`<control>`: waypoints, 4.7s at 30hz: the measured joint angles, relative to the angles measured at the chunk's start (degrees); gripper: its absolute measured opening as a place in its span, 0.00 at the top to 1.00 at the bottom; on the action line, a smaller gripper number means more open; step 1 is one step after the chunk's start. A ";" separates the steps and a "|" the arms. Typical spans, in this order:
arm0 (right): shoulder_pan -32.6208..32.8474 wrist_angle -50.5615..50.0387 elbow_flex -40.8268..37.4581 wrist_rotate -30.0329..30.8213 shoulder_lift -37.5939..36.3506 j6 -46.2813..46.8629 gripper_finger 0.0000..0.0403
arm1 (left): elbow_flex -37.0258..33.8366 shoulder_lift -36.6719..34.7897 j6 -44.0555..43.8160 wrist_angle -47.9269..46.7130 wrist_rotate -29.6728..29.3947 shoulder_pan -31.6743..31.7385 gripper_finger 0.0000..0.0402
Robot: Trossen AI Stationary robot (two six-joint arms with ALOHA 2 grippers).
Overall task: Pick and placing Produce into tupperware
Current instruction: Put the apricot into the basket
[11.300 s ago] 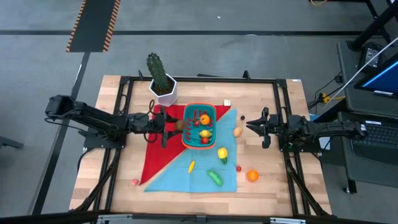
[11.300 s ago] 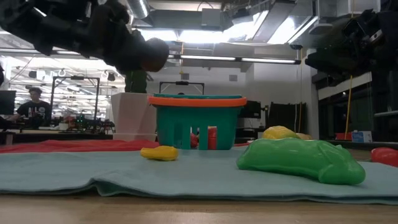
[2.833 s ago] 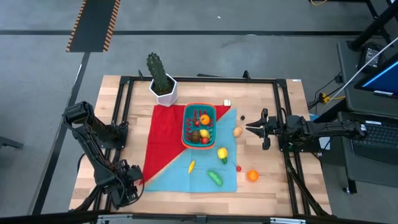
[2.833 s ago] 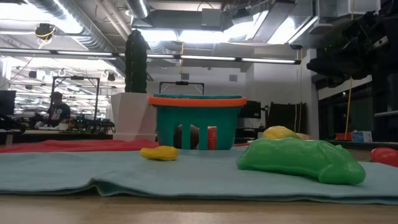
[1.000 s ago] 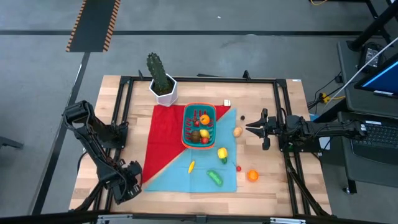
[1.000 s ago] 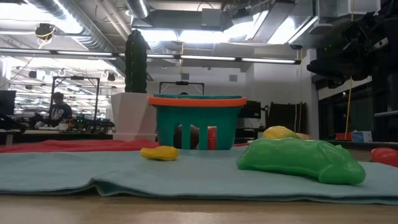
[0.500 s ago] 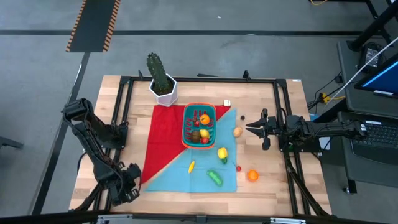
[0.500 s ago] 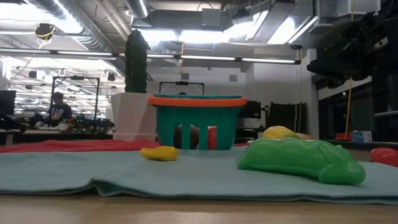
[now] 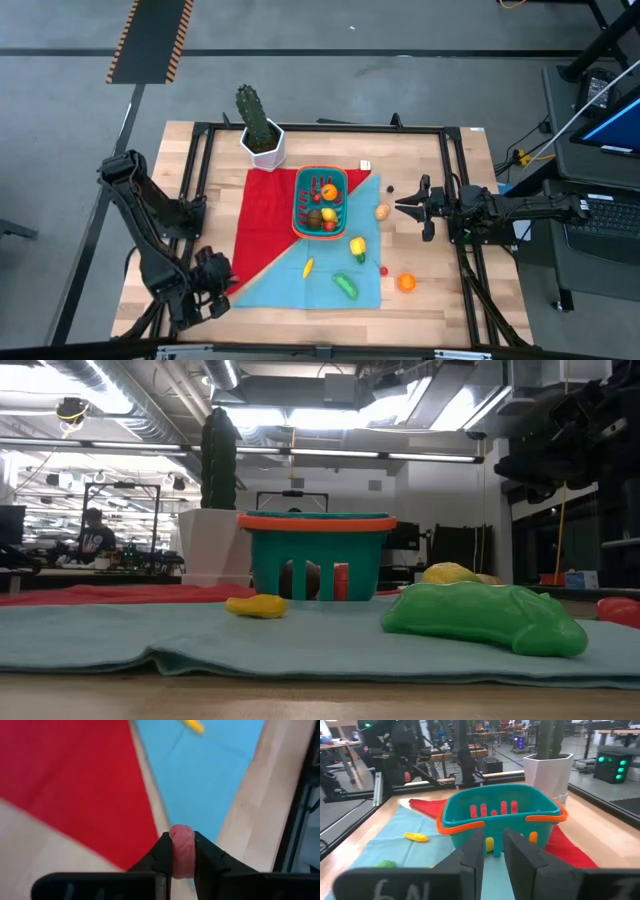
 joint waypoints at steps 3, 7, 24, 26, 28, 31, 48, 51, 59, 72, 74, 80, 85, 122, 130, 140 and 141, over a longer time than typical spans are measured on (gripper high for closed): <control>0.01 -0.05 0.02 -1.09 0.00 0.07 0.82 | 0.00 0.00 4.87 2.17 -4.39 0.95 0.90; -0.01 -0.14 0.00 -1.40 0.00 0.00 0.82 | 0.02 0.00 13.93 7.18 -14.20 1.82 0.90; 0.01 -0.34 0.00 -2.55 -0.01 -1.65 0.82 | -4.76 3.88 43.66 38.49 -23.74 13.68 0.90; -0.01 -0.32 0.00 -2.49 0.00 -0.65 0.82 | -4.81 4.53 45.58 40.53 -24.16 16.48 0.91; -0.01 -0.31 0.00 -2.47 -0.01 -0.05 0.82 | -4.81 5.46 47.40 43.80 -24.44 19.99 0.91; -0.01 -0.31 0.00 -2.44 0.00 -0.07 0.82 | -4.83 7.17 50.11 47.91 -24.36 25.53 0.91; -0.01 -0.34 0.00 -2.40 0.00 -0.37 0.82 | -4.83 12.89 63.26 61.75 -16.28 43.75 0.91; -0.01 -0.79 0.00 -2.40 -0.02 -0.37 0.82 | -4.83 12.87 65.01 61.58 -12.34 44.75 0.90; 0.00 -4.11 0.00 -2.38 0.00 -0.13 0.82 | -3.63 12.87 67.53 61.00 2.36 51.51 0.91; -0.01 -5.87 0.00 -2.38 0.00 0.01 0.82 | 6.62 12.83 71.02 38.68 10.94 57.34 0.91; 0.00 -5.86 0.00 -2.38 0.00 -0.36 0.82 | 8.27 12.83 71.09 35.56 11.82 57.34 0.91; 0.01 -5.04 0.00 -2.36 -0.02 -3.19 0.82 | 10.84 12.81 71.08 28.79 13.95 58.26 0.91; -0.01 -4.63 0.02 -2.34 -0.02 -3.45 0.82 | 11.18 12.81 71.71 27.68 15.76 59.42 0.91; -0.14 -1.19 0.02 -1.87 -0.02 -10.87 0.82 | 9.90 21.24 77.08 29.43 21.36 69.56 0.89; -0.14 -1.25 0.01 -1.88 -0.02 -11.03 0.82 | 11.01 19.43 79.18 29.56 21.04 69.14 0.81; -0.14 -1.58 0.00 -1.88 -0.02 -11.17 0.82 | 12.76 19.43 83.02 29.48 21.03 67.91 0.74; -0.14 -1.57 0.00 -1.88 -0.02 -11.17 0.82 | 12.76 19.43 83.02 29.48 21.03 67.80 0.74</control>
